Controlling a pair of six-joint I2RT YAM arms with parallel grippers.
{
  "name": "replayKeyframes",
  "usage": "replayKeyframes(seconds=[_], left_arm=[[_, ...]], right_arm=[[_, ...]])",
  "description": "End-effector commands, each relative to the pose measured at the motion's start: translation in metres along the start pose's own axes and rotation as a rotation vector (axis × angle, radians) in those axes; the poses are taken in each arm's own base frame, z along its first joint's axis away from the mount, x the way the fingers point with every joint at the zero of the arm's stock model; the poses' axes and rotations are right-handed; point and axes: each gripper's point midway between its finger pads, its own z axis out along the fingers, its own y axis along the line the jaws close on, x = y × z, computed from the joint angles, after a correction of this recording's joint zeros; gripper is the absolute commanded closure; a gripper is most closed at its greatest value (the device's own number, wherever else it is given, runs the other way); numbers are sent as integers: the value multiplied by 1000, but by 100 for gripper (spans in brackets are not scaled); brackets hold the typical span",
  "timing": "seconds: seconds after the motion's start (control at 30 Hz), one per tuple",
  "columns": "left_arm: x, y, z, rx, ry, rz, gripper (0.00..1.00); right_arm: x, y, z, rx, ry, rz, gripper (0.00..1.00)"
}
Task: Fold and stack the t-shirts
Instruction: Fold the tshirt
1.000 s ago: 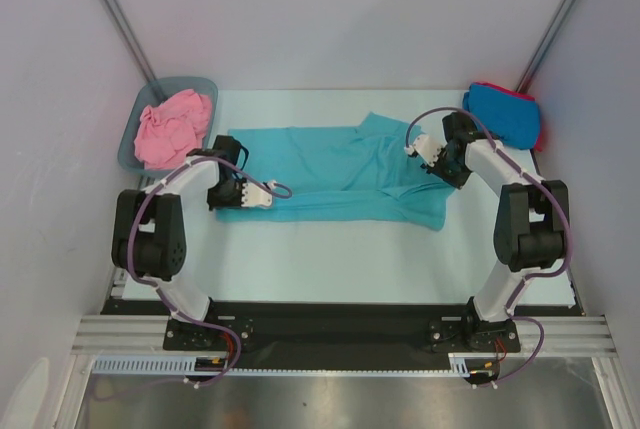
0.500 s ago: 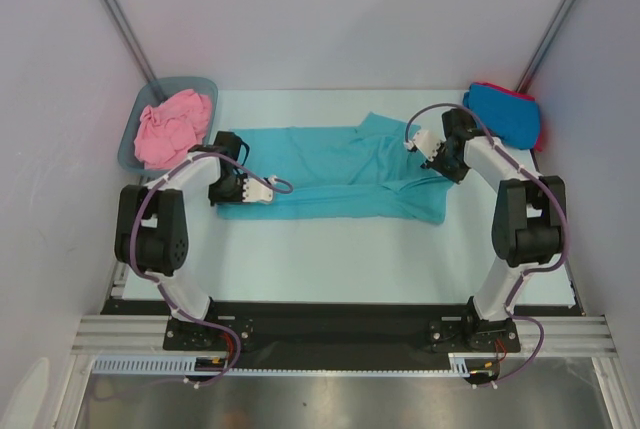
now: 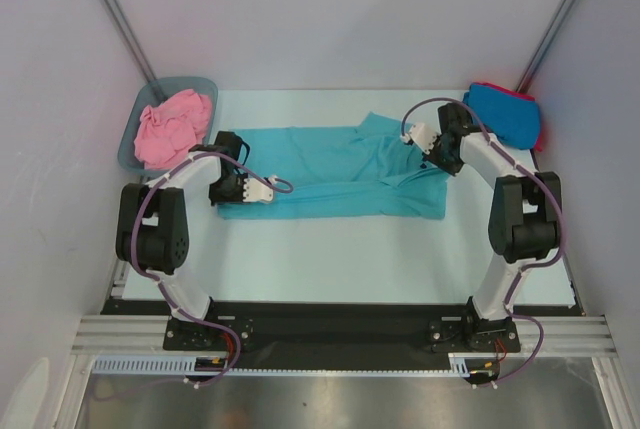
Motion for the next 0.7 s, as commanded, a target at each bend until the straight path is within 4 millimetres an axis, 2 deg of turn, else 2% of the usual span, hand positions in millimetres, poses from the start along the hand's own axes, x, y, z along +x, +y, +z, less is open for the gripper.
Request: replayKeyframes(seconds=[0.0, 0.43, 0.67], left_arm=[[8, 10, -6, -24, 20, -36, 100], [7, 8, -5, -23, 22, -38, 100], [6, 6, -3, -20, 23, -38, 100]], right_arm=[[-18, -25, -8, 88, -23, -16, 100], [-33, -16, -2, 77, -42, -36, 100], [-48, -18, -1, 90, -68, -43, 100]])
